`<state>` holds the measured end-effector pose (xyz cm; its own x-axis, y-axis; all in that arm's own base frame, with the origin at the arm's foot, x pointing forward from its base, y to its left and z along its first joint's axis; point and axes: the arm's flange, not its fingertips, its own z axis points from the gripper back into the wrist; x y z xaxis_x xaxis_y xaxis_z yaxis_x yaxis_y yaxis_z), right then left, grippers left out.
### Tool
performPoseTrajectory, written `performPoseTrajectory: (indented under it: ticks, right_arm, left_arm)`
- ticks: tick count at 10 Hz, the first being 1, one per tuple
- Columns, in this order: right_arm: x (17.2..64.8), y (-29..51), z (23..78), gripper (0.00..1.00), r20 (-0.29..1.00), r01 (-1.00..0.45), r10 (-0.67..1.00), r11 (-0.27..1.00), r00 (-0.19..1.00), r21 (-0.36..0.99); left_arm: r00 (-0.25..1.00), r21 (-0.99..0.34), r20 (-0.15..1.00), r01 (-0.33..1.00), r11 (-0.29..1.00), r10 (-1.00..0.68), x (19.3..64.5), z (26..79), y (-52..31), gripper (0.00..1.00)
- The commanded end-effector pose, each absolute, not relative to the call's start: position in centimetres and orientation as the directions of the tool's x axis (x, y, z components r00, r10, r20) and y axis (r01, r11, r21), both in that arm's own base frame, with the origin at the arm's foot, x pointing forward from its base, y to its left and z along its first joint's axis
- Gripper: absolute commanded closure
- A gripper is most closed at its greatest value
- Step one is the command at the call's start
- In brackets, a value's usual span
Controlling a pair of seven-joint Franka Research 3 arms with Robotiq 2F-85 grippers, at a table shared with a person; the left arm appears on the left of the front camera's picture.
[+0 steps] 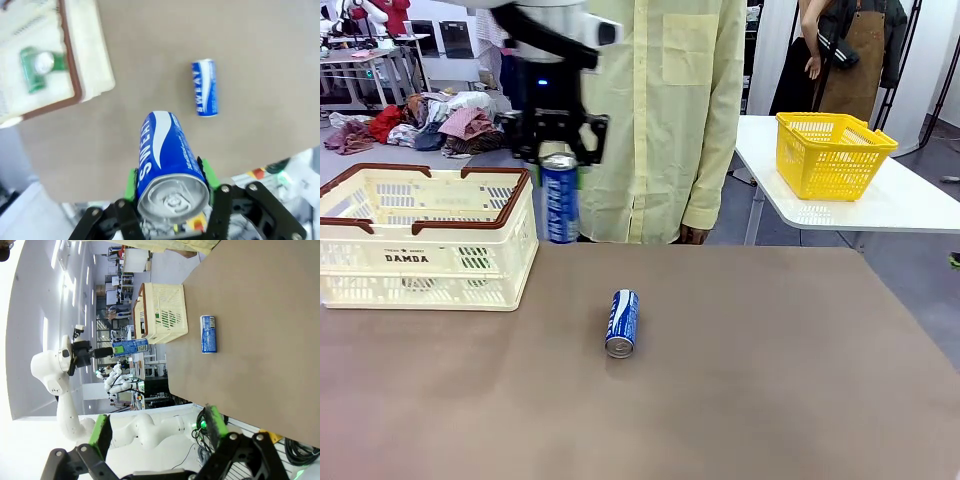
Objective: Place the drinks into the Shopping basket.
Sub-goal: Pick up one drink and place it into the Shopping basket.
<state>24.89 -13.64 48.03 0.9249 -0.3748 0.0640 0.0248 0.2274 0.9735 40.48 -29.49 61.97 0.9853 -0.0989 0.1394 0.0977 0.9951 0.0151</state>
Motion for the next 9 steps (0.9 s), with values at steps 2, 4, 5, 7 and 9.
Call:
performPoseTrajectory:
  ticks: [2, 4, 5, 7, 9]
  right_arm:
    - [25.0, -13.5, 48.5, 0.00, 0.057, 0.027, -0.384, 0.208, 0.922, 0.978]
    - [25.0, -13.5, 48.5, 0.00, 0.057, 0.027, -0.384, 0.208, 0.922, 0.978]
    - [25.0, -13.5, 48.5, 0.00, 0.057, 0.027, -0.384, 0.208, 0.922, 0.978]
    - [25.0, -13.5, 48.5, 0.00, 0.057, 0.027, -0.384, 0.208, 0.922, 0.978]
    - [25.0, -13.5, 48.5, 0.00, 0.057, 0.027, -0.384, 0.208, 0.922, 0.978]
  left_arm:
    - [0.985, 0.015, 0.139, 0.098, 0.995, -0.099, 40.5, 62.0, -29.5, 1.00]
    - [0.985, 0.015, 0.139, 0.098, 0.995, -0.099, 40.5, 62.0, -29.5, 1.00]
    - [0.985, 0.015, 0.139, 0.098, 0.995, -0.099, 40.5, 62.0, -29.5, 1.00]
    - [0.977, 0.009, 0.213, 0.031, 0.999, -0.032, 41.6, 62.2, -27.7, 1.00]
    - [0.968, 0.036, 0.234, 0.080, 0.996, -0.086, 44.4, 65.3, -23.9, 1.00]
